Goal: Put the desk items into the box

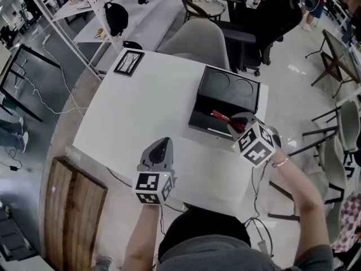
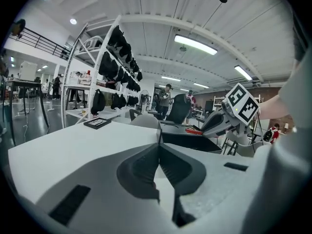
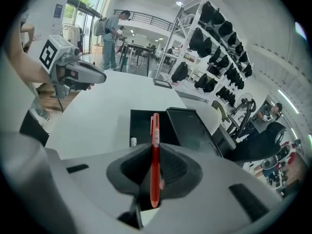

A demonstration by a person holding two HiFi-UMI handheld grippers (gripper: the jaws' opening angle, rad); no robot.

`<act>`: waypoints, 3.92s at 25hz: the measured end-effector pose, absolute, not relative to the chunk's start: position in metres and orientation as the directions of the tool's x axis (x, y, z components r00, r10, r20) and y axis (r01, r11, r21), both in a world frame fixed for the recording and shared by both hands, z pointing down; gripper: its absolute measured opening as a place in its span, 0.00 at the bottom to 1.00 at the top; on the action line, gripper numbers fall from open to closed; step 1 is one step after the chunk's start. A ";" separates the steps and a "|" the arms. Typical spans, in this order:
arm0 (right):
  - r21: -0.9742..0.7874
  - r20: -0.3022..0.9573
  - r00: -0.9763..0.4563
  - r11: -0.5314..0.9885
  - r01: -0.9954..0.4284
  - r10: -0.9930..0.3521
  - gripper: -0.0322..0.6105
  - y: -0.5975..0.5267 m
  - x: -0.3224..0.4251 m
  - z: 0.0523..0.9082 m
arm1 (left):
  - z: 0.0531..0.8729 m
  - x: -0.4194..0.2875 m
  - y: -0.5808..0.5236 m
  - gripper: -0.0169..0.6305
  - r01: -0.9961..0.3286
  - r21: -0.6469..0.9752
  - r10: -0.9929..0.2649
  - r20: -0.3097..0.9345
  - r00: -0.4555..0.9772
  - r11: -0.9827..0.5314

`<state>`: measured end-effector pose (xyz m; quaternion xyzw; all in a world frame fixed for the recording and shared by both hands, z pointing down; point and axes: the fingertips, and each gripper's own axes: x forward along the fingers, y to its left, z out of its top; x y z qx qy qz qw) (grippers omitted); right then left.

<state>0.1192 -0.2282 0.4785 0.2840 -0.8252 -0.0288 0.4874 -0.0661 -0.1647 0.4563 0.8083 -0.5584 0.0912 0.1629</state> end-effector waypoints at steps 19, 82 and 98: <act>0.216 0.870 -0.391 0.945 -0.246 -0.301 0.13 -0.245 0.085 0.537 | 0.476 -0.090 -0.178 0.04 -0.957 0.171 -0.882 0.376 0.283 -0.234; 0.154 0.733 -0.545 0.880 -0.449 -0.406 0.10 -0.256 0.085 0.481 | 0.471 -0.095 -0.179 0.04 -0.964 0.162 -0.893 0.368 0.257 -0.211; 0.044 0.515 -0.638 0.761 -0.647 -0.573 0.09 -0.215 0.102 0.416 | 0.446 -0.090 -0.168 0.04 -0.964 0.114 -0.906 0.329 0.266 -0.241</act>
